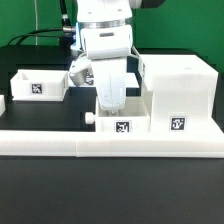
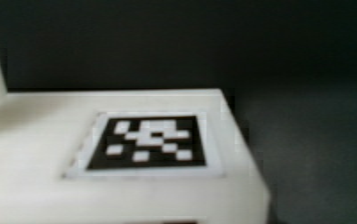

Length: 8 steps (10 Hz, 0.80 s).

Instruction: Assemble drawer

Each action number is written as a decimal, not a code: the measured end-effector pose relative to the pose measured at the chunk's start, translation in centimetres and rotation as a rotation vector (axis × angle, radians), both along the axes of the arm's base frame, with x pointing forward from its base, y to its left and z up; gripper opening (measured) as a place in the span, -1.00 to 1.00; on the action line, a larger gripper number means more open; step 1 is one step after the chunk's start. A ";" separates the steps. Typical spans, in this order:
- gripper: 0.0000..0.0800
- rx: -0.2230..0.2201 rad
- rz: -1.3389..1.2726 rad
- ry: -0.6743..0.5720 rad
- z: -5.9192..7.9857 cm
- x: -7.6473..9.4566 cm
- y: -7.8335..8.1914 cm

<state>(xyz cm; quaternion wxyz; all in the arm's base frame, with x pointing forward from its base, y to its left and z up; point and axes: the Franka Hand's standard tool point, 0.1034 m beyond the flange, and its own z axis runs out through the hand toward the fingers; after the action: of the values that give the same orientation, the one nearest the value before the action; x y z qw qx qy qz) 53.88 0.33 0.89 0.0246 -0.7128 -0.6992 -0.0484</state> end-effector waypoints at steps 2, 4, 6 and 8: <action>-0.90 -0.001 -0.019 -0.001 0.0 0.0 0.0; -0.90 -0.001 -0.020 -0.001 0.0 0.0 0.0; -0.90 -0.001 -0.049 -0.005 0.0 0.2 0.5; -0.90 0.000 -0.081 -0.002 0.0 0.2 0.7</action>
Offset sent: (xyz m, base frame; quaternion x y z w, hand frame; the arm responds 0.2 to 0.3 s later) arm 0.0000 0.0000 0.0000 0.0000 0.0000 0.0000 1.0000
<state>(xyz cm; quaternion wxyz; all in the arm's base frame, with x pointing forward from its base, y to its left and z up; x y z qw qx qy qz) 54.06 1.07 0.91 0.0220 -0.7405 -0.6699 -0.0501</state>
